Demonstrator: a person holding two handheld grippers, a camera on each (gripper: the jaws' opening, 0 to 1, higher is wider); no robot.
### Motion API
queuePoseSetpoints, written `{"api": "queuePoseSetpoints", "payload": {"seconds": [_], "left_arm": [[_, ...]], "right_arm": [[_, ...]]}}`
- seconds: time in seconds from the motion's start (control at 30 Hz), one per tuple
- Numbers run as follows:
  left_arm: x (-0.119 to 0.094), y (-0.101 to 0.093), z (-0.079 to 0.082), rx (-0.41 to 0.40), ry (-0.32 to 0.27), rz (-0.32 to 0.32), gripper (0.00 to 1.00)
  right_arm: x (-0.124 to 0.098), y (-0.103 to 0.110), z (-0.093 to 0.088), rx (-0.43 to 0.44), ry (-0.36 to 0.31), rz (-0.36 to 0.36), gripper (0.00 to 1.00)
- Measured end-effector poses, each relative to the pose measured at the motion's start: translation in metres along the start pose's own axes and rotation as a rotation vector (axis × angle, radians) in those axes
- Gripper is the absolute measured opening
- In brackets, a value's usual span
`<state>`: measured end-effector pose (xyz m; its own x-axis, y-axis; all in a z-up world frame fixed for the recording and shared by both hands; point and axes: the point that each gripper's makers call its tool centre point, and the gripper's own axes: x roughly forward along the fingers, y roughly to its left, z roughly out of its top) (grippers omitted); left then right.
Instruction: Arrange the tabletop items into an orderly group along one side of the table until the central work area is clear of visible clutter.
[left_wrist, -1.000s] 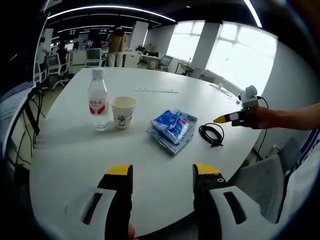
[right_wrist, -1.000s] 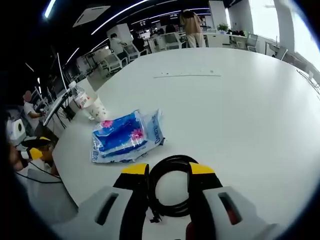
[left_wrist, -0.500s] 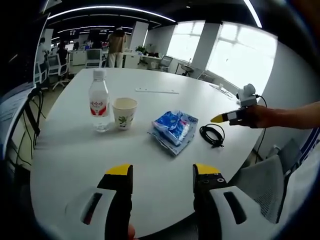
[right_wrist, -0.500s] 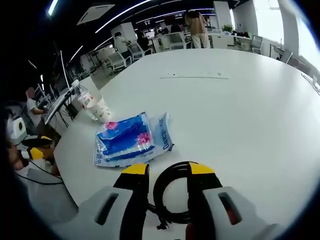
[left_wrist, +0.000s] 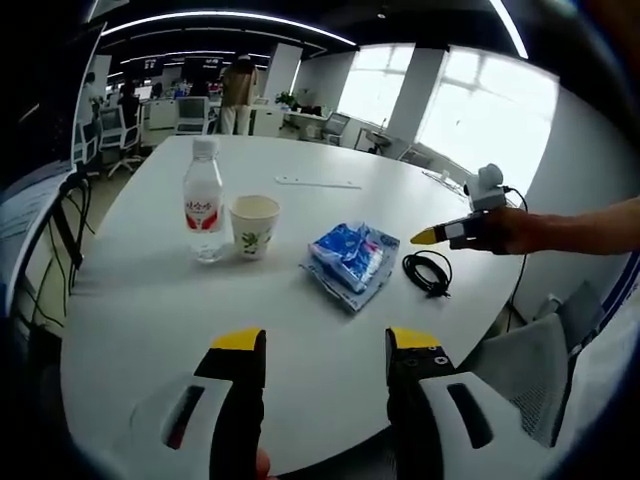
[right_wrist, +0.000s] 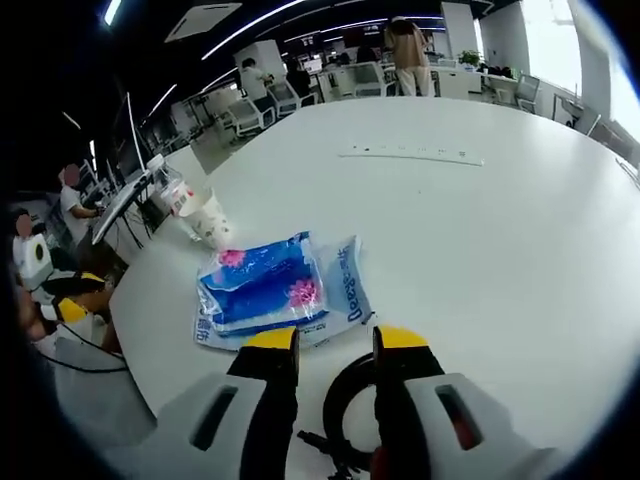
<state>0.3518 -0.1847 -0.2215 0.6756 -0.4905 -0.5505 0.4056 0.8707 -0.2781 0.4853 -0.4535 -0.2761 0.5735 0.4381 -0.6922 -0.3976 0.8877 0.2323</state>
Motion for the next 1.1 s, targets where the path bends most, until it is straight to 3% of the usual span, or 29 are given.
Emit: {"api": "queuePoseSetpoints", "payload": {"seconds": [1.1], "left_arm": [[-0.014, 0.011, -0.007, -0.047, 0.004, 0.059, 0.47]], "right_arm": [[0.063, 0.021, 0.019, -0.063, 0.056, 0.056, 0.24]]}}
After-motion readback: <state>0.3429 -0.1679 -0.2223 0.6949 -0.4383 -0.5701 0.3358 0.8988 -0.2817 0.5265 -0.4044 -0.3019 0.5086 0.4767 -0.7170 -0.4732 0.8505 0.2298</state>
